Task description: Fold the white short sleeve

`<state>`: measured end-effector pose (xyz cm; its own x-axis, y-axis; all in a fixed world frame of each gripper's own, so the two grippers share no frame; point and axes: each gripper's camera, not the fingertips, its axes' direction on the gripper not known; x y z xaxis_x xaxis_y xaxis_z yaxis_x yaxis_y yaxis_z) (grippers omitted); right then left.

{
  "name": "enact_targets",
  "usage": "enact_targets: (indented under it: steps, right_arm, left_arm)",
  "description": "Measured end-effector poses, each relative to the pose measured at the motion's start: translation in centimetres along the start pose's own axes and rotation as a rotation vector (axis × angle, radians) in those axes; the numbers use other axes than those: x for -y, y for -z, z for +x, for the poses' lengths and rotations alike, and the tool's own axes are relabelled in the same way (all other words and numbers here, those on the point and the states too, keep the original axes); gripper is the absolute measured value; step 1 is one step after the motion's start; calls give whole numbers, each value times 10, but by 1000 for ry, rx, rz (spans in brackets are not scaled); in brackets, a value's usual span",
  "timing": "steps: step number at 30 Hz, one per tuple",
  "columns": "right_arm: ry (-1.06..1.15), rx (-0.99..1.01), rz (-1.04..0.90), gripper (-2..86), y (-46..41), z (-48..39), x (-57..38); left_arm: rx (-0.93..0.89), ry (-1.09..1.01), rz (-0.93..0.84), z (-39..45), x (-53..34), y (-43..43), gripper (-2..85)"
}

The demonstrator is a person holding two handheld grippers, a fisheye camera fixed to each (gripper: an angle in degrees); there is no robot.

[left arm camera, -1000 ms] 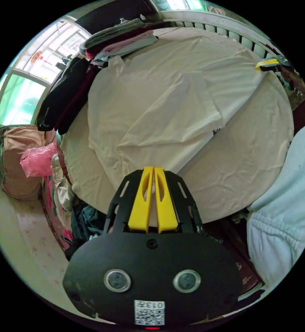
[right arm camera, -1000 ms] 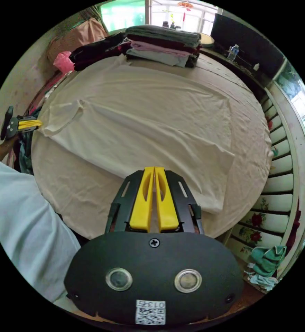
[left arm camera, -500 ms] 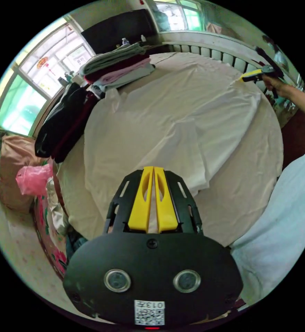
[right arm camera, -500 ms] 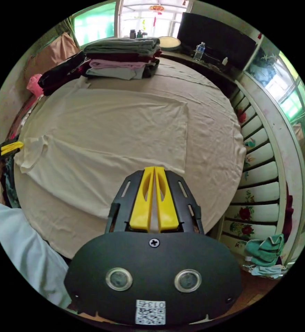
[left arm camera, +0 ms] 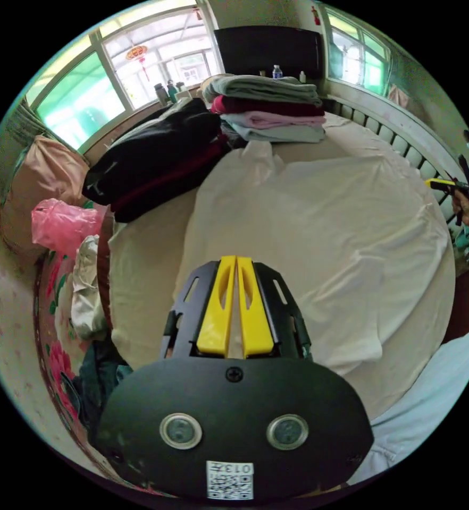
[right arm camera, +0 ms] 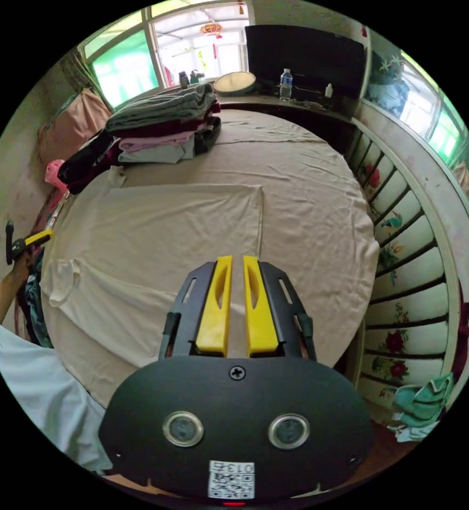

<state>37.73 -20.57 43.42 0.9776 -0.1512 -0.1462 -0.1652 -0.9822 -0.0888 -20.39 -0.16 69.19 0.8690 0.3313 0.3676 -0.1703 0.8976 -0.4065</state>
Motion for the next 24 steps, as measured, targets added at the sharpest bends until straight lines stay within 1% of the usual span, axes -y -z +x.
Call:
enact_targets:
  steps: [3,5,8,11,16,19,21,23,24]
  right_arm:
    - [115,-8,-49,68,-20,-11,45]
    - [193,-14,-72,71,-34,-20,74]
    - [302,-2,-120,74,-54,-32,124]
    - [427,-36,-166,77,-72,-43,166]
    - [605,-71,-308,81,-101,-58,211]
    - [681,-61,-397,79,-117,-67,224]
    - [670,5,-415,67,-117,-68,236]
    - [639,77,-444,52,-117,-68,241]
    - [616,94,-447,34,-116,-70,244]
  left_arm:
    - [-10,-6,28,-40,45,-11,57]
    - [-14,-41,7,-63,85,-29,89]
    - [-40,-84,-42,-83,130,-52,109]
    - [-66,-129,-105,-95,162,-74,124]
    - [-130,-213,-157,-97,187,-94,131]
    - [-133,-280,-187,-92,193,-101,123]
    - [-130,-289,-216,-93,195,-107,100]
    - [-192,-263,-214,-98,196,-109,19]
    - [-202,-258,-220,-98,196,-110,15]
